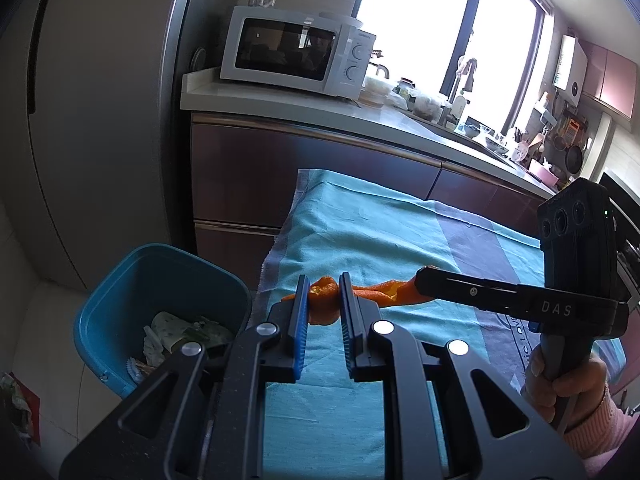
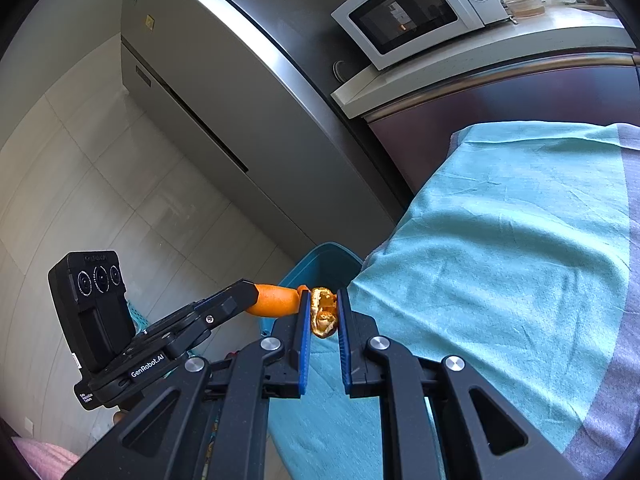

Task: Collect trash
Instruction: 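Carry the orange peel pieces over the teal bin with both tools, then open both tools to drop the orange peel into the bin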

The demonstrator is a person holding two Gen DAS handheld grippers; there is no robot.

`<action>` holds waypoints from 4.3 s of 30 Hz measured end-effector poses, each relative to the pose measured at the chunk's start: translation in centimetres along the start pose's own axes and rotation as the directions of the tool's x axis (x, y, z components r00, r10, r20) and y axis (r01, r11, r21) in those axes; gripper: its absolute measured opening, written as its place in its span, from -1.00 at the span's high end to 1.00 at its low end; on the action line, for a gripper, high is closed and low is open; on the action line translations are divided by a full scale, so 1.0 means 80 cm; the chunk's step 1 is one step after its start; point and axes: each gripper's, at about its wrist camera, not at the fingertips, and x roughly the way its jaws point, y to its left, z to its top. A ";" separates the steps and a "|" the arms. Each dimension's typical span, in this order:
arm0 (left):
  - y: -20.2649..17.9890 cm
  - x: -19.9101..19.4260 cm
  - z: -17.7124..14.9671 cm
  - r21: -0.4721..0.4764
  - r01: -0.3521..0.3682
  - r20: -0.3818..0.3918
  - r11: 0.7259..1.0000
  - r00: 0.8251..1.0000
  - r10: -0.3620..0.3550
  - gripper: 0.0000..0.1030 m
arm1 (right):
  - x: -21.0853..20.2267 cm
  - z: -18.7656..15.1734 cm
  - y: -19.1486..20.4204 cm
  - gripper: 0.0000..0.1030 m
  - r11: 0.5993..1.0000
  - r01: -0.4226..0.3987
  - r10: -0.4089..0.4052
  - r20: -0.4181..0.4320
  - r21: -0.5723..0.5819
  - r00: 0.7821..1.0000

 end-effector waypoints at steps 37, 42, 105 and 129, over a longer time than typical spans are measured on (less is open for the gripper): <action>0.053 0.001 0.001 -0.079 -0.084 0.003 0.993 0.996 0.085 0.71 | 0.069 0.024 0.026 0.79 0.998 -0.037 0.034 -0.074 -0.042 0.997; 0.057 0.004 0.001 -0.086 -0.095 0.000 0.992 0.995 0.096 0.71 | 0.079 0.023 0.029 0.79 0.997 -0.059 0.055 -0.078 -0.050 0.995; 0.123 0.052 -0.025 -0.172 -0.200 -0.090 0.965 0.978 0.187 0.71 | 0.160 0.019 0.065 0.79 0.997 -0.028 0.013 -0.197 -0.078 0.980; 0.163 0.088 -0.044 -0.214 -0.265 -0.163 0.940 0.959 0.233 0.49 | 0.190 0.015 0.092 0.71 0.994 0.047 -0.069 -0.243 -0.097 0.968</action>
